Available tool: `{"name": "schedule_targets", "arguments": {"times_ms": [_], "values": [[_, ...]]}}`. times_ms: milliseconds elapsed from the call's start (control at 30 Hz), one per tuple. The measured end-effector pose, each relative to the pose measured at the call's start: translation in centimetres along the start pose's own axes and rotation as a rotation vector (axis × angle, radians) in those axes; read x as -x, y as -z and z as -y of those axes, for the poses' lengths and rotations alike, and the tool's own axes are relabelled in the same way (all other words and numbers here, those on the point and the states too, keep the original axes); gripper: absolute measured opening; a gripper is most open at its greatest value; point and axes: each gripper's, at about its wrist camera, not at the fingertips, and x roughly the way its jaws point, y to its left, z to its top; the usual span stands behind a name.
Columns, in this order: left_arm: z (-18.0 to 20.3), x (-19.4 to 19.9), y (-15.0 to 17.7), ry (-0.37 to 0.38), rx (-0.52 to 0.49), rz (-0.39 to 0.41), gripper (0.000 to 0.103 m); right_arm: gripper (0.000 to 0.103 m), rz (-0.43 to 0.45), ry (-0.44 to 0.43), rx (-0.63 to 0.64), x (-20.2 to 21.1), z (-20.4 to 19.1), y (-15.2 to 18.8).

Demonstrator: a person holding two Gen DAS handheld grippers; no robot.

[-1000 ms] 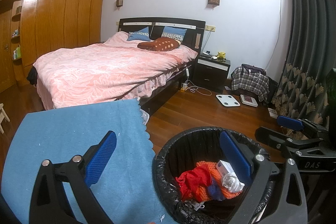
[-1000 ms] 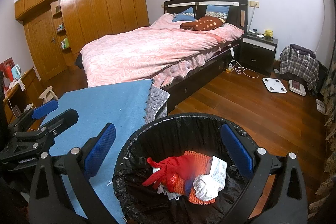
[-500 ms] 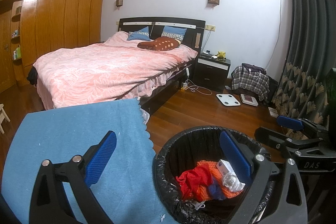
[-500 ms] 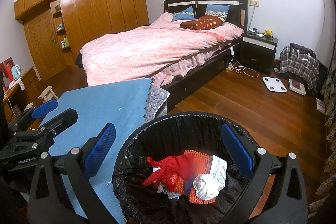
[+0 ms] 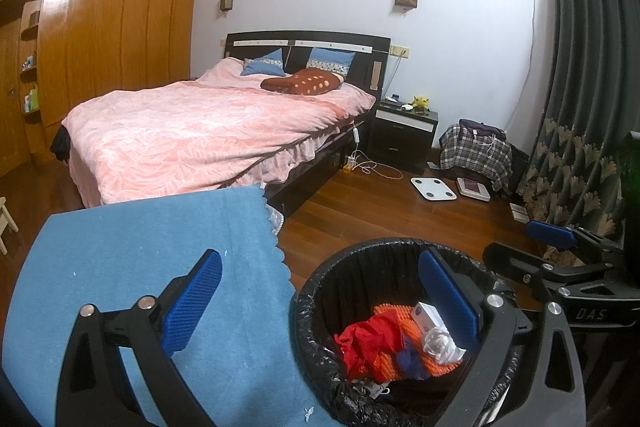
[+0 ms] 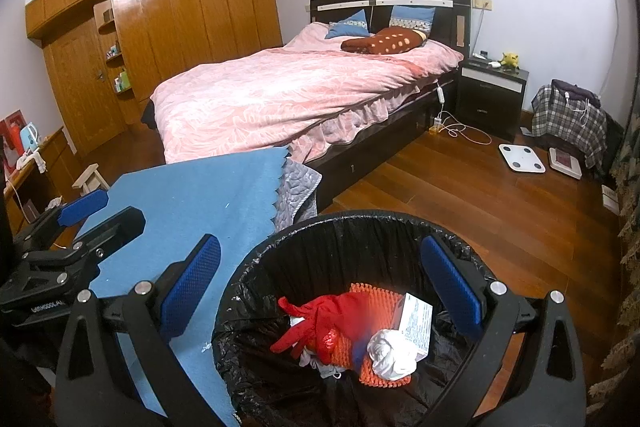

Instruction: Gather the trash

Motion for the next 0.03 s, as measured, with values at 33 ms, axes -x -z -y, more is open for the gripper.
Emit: {"name": "schedule_targets", "arguments": {"times_ms": [33], "values": [[0.0,0.01,-0.01,0.0,0.0,0.001,0.097,0.098,0.0,0.0,-0.001,-0.01,0.08,0.01]]}}
